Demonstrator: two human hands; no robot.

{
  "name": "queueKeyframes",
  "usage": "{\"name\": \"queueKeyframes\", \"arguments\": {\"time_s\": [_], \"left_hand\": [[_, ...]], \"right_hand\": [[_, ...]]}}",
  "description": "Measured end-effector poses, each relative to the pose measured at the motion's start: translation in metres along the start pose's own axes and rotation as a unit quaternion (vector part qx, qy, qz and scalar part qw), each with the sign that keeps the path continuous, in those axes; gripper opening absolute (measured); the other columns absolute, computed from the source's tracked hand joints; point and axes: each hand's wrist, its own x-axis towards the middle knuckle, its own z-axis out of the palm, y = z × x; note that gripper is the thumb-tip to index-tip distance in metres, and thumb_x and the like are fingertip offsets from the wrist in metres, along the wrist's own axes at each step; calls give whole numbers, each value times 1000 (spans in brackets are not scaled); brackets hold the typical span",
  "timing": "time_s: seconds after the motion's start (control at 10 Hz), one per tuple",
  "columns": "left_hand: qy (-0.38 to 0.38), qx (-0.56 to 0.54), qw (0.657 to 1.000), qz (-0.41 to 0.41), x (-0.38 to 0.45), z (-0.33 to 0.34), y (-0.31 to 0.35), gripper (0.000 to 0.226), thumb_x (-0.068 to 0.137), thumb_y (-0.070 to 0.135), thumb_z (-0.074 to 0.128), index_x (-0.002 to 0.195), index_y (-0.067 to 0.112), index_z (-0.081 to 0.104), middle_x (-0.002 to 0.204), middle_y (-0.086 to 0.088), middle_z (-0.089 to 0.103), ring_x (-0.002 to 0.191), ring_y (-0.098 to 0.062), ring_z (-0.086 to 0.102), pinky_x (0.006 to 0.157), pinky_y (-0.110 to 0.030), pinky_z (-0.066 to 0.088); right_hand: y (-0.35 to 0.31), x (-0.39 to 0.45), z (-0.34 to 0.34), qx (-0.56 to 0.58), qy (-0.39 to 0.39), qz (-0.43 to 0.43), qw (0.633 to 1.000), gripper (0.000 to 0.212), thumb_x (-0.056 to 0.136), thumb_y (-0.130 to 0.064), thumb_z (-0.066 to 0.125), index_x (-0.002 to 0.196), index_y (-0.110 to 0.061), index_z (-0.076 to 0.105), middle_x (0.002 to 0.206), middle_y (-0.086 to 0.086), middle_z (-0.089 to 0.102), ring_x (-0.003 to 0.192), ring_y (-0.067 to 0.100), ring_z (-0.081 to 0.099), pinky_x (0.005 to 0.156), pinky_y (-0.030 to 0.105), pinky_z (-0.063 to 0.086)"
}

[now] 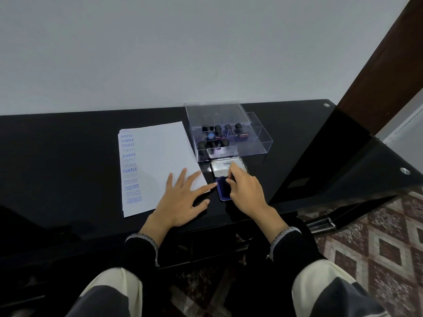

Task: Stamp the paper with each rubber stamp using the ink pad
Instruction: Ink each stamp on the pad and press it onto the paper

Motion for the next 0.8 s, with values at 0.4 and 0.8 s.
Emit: {"name": "queueKeyframes", "arguments": {"time_s": [0.4,0.8], "left_hand": [[-5,-8,1000,-2,0,-1,1,52,87,69,8,139,68,2,162,4,4,148,-30,-11,116,-58,-9],[-4,-10,1000,-5,0,0,0,51,87,69,9,137,69,1,162,5,4,148,-29,-11,116,-57,-9]], "right_hand": [[-1,11,-10,29,-82,38,996,13,93,-11,48,87,-19,38,76,-3,53,68,25,50,55,34,35],[-2,-8,1,-21,-7,26,999,13,99,-21,45,90,-21,35,85,-7,55,68,21,52,56,32,36]]}}
